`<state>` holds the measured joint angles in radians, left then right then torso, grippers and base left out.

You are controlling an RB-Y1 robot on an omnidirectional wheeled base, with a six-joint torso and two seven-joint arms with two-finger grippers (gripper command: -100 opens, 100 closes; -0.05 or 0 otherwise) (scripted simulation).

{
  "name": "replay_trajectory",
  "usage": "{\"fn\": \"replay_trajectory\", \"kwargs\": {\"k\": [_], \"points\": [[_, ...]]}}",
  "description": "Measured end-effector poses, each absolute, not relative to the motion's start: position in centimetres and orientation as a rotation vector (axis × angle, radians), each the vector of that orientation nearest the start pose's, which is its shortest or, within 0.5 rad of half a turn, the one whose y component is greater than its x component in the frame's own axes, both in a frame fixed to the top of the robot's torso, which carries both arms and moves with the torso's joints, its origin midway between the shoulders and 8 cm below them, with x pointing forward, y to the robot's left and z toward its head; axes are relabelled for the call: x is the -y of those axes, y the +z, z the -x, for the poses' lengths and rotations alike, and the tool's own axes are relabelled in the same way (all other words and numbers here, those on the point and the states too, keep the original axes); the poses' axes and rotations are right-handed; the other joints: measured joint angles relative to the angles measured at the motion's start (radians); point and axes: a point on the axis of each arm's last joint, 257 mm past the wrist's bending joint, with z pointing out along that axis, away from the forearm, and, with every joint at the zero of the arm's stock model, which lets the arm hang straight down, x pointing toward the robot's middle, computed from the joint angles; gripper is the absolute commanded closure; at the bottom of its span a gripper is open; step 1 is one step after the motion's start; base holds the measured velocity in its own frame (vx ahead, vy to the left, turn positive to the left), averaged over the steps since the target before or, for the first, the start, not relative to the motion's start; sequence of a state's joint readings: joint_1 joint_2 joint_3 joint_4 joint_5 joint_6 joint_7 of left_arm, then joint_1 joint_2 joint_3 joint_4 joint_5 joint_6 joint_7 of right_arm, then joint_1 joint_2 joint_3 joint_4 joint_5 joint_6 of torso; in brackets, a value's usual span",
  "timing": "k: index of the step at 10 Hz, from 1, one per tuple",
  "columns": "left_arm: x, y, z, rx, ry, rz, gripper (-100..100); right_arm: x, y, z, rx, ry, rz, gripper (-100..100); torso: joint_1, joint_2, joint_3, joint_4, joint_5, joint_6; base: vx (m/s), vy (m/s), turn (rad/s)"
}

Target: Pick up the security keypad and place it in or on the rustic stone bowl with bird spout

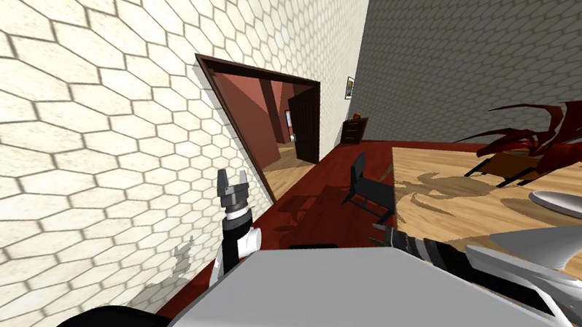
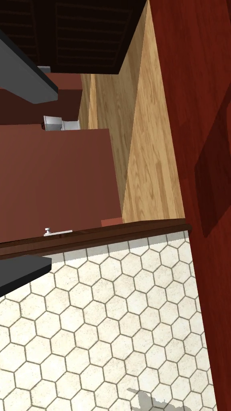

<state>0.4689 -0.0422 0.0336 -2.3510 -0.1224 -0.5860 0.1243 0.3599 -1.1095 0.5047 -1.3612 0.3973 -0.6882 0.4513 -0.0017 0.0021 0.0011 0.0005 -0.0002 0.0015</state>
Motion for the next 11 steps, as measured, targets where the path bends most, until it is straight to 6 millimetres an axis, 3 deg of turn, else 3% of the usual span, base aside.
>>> {"fn": "replay_trajectory", "kwargs": {"k": [3, 6, 8, 11], "points": [[-26.7, 7.8, -31.4, -0.501, -1.355, 0.498, 0, 41.2, -42.6, -21.5, -2.276, 0.441, 0.764, -100, -0.001, 0.001, 0.0, 0.0, 0.0, 0.0, 0.018, -0.047, 0.037], [-26.7, 7.8, -31.4, -0.501, -1.355, 0.498, 0, 46.2, -42.7, -19.8, -2.36, 0.346, 0.842, -100, -0.001, 0.001, 0.001, 0.0, 0.0, 0.0, 0.01, -0.049, 0.032], [-26.7, 7.8, -31.4, -0.501, -1.355, 0.497, 0, 51.0, -42.4, -17.3, -2.449, 0.252, 0.915, -100, -0.003, 0.002, 0.001, 0.0, 0.0, 0.0, -0.002, -0.08, 0.025], [-26.7, 7.8, -31.4, -0.501, -1.355, 0.498, 0, 55.2, -42.0, -15.1, -2.53, 0.162, 0.975, -100, -0.001, 0.002, 0.001, 0.001, 0.0, 0.0, -0.007, -0.045, 0.004]]}}
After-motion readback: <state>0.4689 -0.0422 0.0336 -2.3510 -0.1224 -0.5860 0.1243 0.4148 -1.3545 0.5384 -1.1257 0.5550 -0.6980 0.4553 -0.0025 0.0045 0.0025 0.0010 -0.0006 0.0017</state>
